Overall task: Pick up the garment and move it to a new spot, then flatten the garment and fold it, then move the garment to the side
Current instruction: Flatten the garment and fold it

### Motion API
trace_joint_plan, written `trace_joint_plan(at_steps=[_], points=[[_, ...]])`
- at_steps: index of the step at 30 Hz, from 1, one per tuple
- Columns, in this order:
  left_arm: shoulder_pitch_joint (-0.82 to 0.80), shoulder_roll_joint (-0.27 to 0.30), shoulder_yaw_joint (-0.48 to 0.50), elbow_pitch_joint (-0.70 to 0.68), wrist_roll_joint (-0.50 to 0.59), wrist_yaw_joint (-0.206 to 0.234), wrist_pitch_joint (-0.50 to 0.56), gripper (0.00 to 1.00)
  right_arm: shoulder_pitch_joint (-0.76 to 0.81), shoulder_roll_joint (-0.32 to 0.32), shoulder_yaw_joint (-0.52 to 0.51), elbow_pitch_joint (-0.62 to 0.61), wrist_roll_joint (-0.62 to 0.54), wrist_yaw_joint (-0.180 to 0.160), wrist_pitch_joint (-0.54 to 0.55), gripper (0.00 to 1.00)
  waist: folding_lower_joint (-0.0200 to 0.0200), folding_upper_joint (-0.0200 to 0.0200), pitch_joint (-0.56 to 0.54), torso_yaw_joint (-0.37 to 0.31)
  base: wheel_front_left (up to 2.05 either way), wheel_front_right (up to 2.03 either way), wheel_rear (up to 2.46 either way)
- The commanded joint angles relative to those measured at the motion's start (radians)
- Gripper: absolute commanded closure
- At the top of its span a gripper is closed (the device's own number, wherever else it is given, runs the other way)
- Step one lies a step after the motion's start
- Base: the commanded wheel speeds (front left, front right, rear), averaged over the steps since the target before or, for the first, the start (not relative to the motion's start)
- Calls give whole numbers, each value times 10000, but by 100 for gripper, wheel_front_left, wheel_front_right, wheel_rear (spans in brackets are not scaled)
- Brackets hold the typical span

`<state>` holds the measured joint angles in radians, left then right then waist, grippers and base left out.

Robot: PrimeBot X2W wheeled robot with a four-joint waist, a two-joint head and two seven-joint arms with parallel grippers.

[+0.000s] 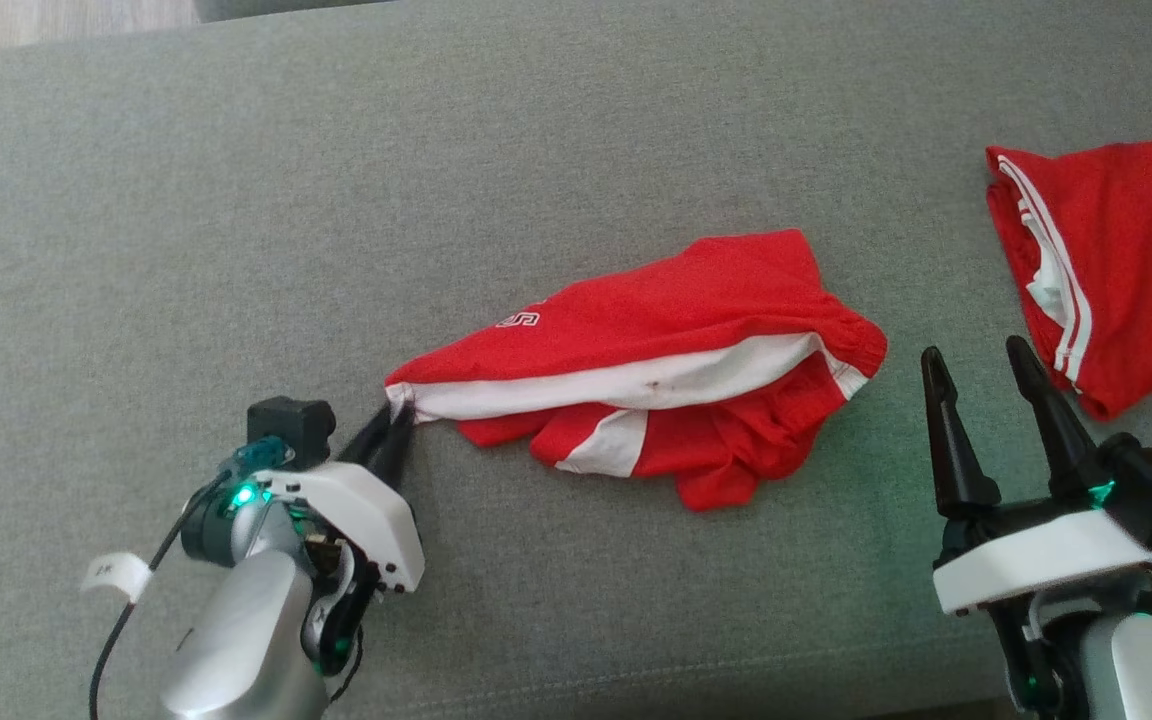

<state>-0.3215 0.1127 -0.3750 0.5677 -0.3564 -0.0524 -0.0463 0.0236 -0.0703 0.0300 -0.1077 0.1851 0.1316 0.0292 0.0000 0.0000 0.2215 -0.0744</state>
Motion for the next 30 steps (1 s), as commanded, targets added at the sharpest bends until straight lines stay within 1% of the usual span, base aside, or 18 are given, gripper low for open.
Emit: trace_joint_plan(at_steps=[1, 7, 16, 17, 18, 19, 21, 24, 27, 30], points=[[-336, 63, 251, -51, -122, -66, -87, 100, -333, 14, 175, -246, 68, -9, -60, 0, 0, 0, -1, -3, 0, 0, 0], [-471, 47, 99, 189, -134, -174, -236, 100, -307, 30, 178, 160, 52, -9, 100, 0, 0, 0, -45, 73, 0, 0, 0], [-780, -82, -149, 355, -116, -215, -519, 100, -1139, -118, 900, 2152, 370, -9, -46, 0, 0, 0, 94, 479, 0, 0, 0], [-795, -89, -160, 365, -117, -211, -571, 100, -1236, -137, 961, 2322, 406, -9, -57, 7, 0, 0, 107, 513, 0, 0, 0], [-804, -93, -160, 361, -114, -196, -660, 100, -1322, -154, 1012, 2452, 446, -9, -84, 60, 0, 0, 110, 539, 0, 0, 0], [-813, -95, -159, 350, -108, -178, -751, 100, -1387, -180, 1034, 2544, 476, -9, -126, 100, 0, 0, 115, 575, 0, 0, 0], [-832, -66, -104, 266, -84, -85, -1040, 100, -1450, -256, 1064, 2600, 546, -9, -190, 100, 0, 0, 91, 623, 0, 0, 0], [-853, 34, 79, -24, -80, 80, -1519, 100, -1457, -429, 1011, 2271, 581, -9, -285, 100, 0, 0, 43, 660, 0, 0, 0], [-919, 189, 361, -722, -58, 300, -1848, 100, -1551, -657, 985, 1565, 627, -9, -272, 100, 0, 0, -20, 651, 0, 0, 0], [-1074, 398, 694, -1795, 33, 559, -2017, 100, -1760, -933, 964, 673, 678, -9, -55, 100, 0, 0, -128, 642, 0, 0, 0]])
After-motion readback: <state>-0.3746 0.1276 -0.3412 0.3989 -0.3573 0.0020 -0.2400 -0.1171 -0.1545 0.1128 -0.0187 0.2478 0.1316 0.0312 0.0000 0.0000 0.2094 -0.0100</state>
